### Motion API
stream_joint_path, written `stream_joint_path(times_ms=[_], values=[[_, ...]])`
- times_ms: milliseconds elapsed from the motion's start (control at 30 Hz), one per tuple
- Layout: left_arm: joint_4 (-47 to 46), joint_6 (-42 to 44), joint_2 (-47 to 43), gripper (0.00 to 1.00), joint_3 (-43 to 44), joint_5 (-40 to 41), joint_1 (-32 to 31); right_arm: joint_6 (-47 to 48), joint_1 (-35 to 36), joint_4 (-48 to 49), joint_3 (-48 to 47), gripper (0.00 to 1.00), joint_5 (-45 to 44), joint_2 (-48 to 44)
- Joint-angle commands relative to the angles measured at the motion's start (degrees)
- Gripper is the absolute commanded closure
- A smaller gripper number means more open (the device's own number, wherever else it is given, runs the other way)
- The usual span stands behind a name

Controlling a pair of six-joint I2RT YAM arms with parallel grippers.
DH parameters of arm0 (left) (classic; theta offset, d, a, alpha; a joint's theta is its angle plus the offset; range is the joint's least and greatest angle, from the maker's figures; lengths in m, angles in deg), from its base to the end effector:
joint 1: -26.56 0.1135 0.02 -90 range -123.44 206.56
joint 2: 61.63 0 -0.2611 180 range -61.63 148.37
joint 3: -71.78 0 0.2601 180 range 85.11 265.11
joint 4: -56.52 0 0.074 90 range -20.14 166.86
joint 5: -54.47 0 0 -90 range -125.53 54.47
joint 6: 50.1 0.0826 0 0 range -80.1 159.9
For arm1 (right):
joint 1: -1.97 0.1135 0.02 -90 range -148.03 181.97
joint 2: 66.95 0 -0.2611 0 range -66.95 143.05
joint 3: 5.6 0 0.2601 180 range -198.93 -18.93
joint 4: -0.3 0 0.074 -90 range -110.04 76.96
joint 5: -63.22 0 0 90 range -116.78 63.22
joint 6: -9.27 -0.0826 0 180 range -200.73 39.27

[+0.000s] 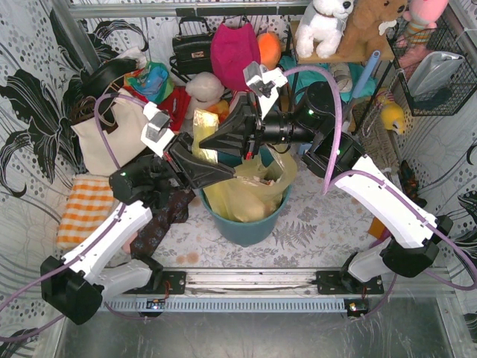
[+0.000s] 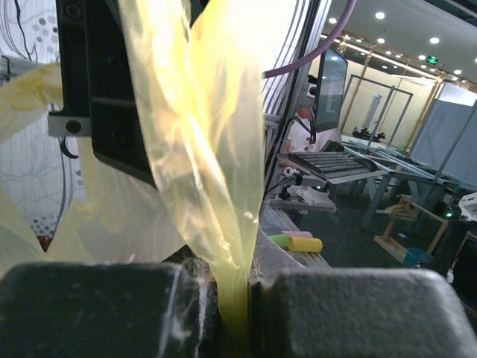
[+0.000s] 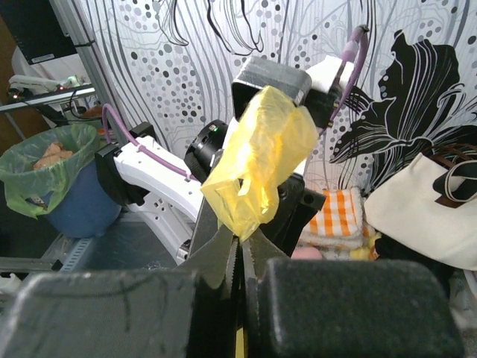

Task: Tie the trash bag

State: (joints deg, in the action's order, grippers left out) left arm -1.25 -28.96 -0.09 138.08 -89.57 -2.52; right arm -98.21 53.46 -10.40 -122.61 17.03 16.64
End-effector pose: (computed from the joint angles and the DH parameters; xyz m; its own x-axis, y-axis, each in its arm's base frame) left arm 0.1522 -0.1611 0.4733 -0.2909 -0.4649 -0.8362 0.9438 -0.2826 -0.1712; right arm 0.1615 0.2948 0.5678 -0.0597 0.2731 -0.9601 -0.9901 -0.1388 0.0220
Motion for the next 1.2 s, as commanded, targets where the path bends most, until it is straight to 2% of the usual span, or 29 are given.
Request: stream_joint_path(times_ms=[0,333,433,600,700,800,900,967,1167], values=[[-4.3,-1.9,0.4,0.82,-1.6,-1.3,-1.0,1.4,0.1,2.0,0.7,1.0,-2.4,-2.2],[-3.1,-1.0,-0.7,0.8,-7.4,-0.8,-1.1,1.7,0.1,2.7,3.4,1.0,-4.1,-4.0],[0.4,1.4,-2.1,0.84,-8.1,-0.5,-1.1,1.6,0.1,2.8,3.9,1.0,-4.2,-4.1],[4.9,4.3,-3.9,1.0,-8.1,0.7,-1.2,1.3,0.1,3.0,3.9,1.0,-4.3,-4.2],[8.0,6.0,-4.4,1.0,-7.1,0.9,-1.2,1.4,0.1,2.0,3.6,0.99,-5.4,-4.9],[10.9,7.6,-5.3,1.0,-6.7,1.6,-1.2,2.5,0.1,-1.1,3.5,0.67,-8.1,-7.2],[14.7,10.1,-6.5,1.0,-6.7,2.4,-1.1,3.7,0.1,-4.6,3.5,0.48,-12.6,-10.8],[17.1,11.4,-7.2,1.0,-6.7,2.8,-1.1,4.7,0.1,-7.6,3.2,0.42,-15.8,-13.2],[18.1,12.3,-8.1,1.0,-7.0,3.4,-1.2,7.4,0.1,-15.4,3.7,0.39,-27.5,-20.1]])
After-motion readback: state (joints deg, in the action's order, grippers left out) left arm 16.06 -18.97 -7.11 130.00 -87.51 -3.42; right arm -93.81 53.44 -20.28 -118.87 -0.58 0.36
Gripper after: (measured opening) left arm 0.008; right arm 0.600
